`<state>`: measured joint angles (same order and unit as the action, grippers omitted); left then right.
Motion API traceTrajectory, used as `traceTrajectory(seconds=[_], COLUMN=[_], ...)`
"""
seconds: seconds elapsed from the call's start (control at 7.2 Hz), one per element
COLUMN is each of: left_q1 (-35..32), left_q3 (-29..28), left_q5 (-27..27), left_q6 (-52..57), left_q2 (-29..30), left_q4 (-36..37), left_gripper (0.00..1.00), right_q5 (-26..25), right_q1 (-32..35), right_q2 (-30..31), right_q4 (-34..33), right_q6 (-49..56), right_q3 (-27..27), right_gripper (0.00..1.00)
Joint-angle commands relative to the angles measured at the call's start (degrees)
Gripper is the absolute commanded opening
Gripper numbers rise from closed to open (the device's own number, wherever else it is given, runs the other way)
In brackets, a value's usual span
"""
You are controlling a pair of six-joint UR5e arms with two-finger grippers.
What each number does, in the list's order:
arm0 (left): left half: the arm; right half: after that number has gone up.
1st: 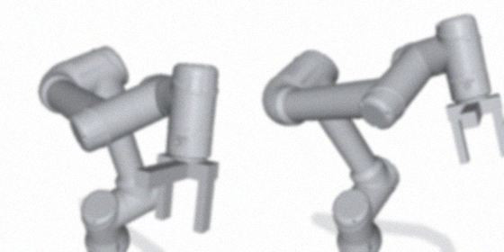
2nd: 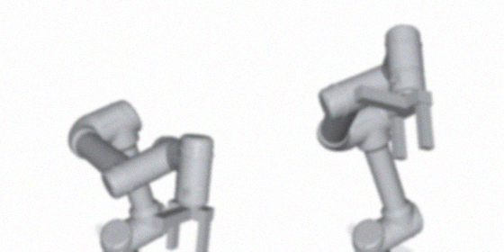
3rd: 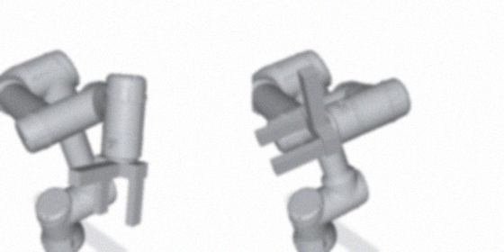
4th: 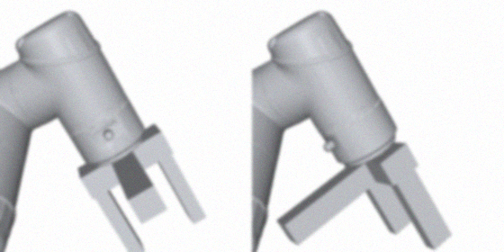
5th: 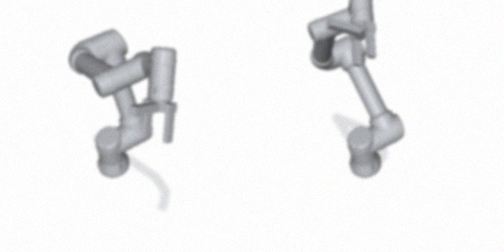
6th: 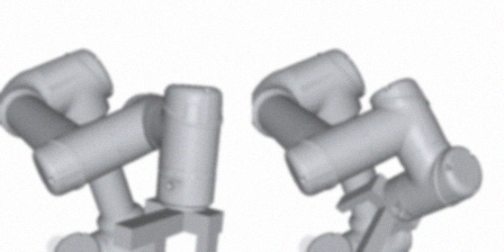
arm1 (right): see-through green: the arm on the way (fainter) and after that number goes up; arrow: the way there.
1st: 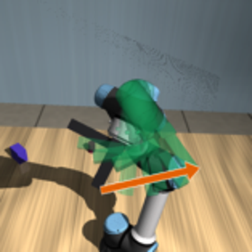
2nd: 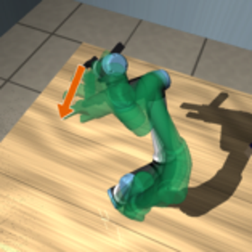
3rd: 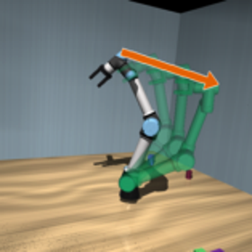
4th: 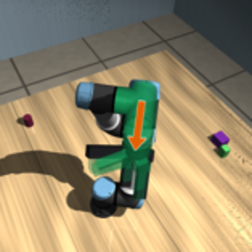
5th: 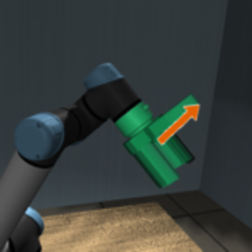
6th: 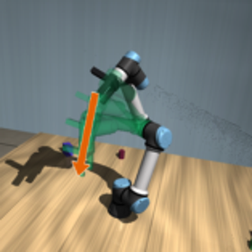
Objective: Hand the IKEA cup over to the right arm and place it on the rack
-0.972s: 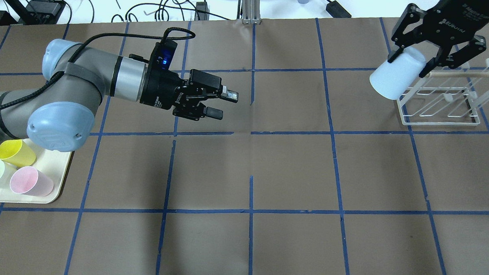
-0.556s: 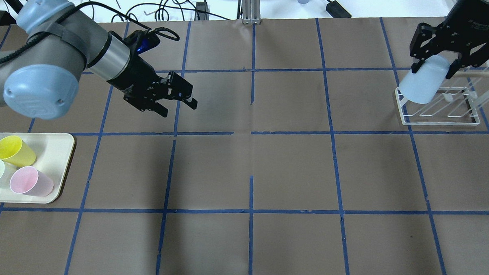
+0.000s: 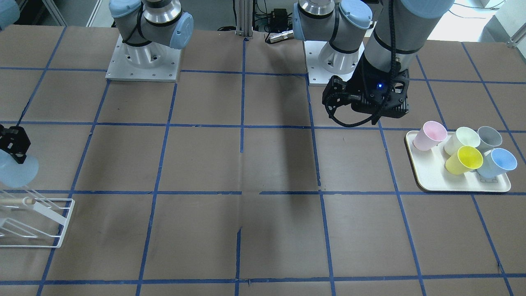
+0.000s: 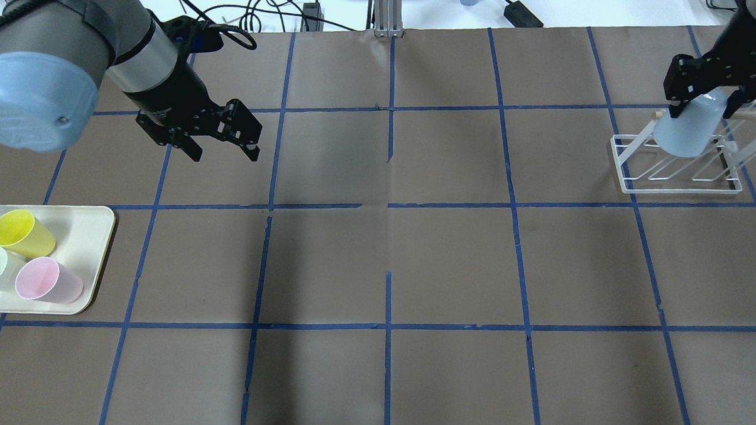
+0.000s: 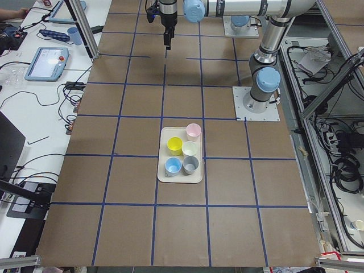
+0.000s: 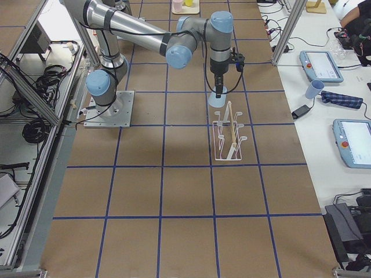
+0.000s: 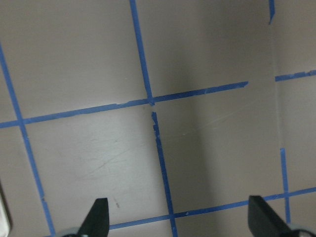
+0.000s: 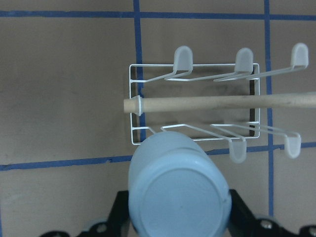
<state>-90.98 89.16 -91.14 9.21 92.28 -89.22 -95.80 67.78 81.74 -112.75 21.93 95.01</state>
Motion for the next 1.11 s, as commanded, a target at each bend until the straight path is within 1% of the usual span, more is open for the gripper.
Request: traceTrajectory(seconds=[0.0, 0.14, 0.28, 0.42, 0.69, 0.97], left_q1=[-0.3, 2.0, 5.8, 6.2, 6.2, 6.2], left_q3=[-0.7, -0.7, -2.0, -1.7, -1.7, -1.5], left_q5=[-0.6, 0.0, 5.0, 5.2, 5.1, 5.3], left_q6=[-0.2, -0.2, -0.2, -0.2, -0.2, -4.6], left_q2=[-1.5, -2.4, -2.8, -3.2, -3.8, -3.7], left_q4=[-1.3, -1.1, -1.2, -2.1, -2.8, -2.6], left_gripper=[1.0, 1.0, 1.0, 1.0, 1.0, 1.0], right_q5=[1.0, 1.1, 1.4, 3.2, 3.4, 3.4], right_q1=[-2.1, -2.1, -2.1, -2.1, -2.1, -2.1], right_q2=[-2.3, -2.3, -2.5, -2.9, -3.9, -4.9], right_q4=[-4.7, -4.8, -4.9, -4.9, -4.9, -4.9], right_q6=[3.3, 3.4, 3.3, 3.3, 3.4, 3.4], right_q3=[1.1, 1.1, 1.1, 1.1, 1.1, 1.2], right_gripper=[0.0, 0.0, 0.0, 0.0, 0.0, 0.0])
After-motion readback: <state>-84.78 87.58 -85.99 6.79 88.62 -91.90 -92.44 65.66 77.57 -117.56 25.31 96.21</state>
